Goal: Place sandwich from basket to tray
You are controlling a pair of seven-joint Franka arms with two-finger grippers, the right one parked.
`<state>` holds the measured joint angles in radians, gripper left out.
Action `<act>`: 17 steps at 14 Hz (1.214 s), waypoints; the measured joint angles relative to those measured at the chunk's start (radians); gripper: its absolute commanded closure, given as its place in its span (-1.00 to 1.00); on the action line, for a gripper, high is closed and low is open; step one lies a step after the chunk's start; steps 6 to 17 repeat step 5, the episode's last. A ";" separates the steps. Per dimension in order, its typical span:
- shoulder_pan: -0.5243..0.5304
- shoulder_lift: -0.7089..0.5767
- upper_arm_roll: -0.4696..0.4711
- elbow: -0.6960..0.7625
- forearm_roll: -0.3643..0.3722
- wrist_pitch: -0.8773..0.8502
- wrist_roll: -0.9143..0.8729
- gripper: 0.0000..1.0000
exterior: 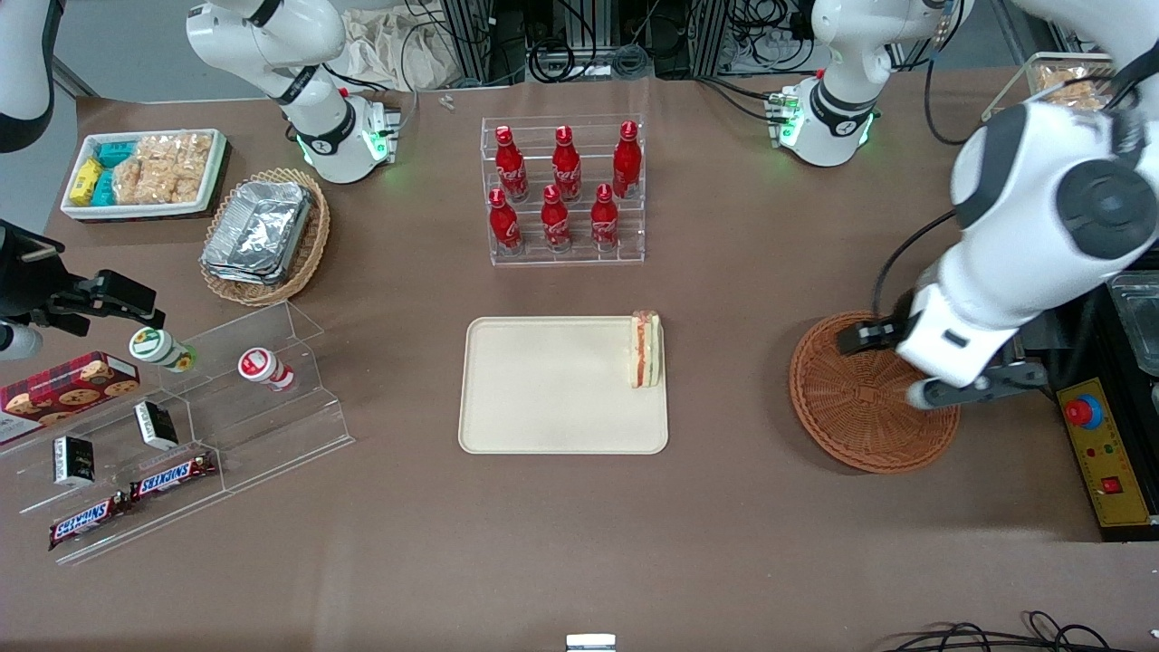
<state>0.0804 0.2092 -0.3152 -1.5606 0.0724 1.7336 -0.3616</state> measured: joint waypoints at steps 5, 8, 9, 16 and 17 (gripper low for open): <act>-0.035 -0.093 0.124 -0.109 -0.020 -0.005 0.225 -1.00; -0.035 -0.093 0.124 -0.109 -0.020 -0.005 0.225 -1.00; -0.035 -0.093 0.124 -0.109 -0.020 -0.005 0.225 -1.00; -0.035 -0.093 0.124 -0.109 -0.020 -0.005 0.225 -1.00; -0.035 -0.093 0.124 -0.109 -0.020 -0.005 0.225 -1.00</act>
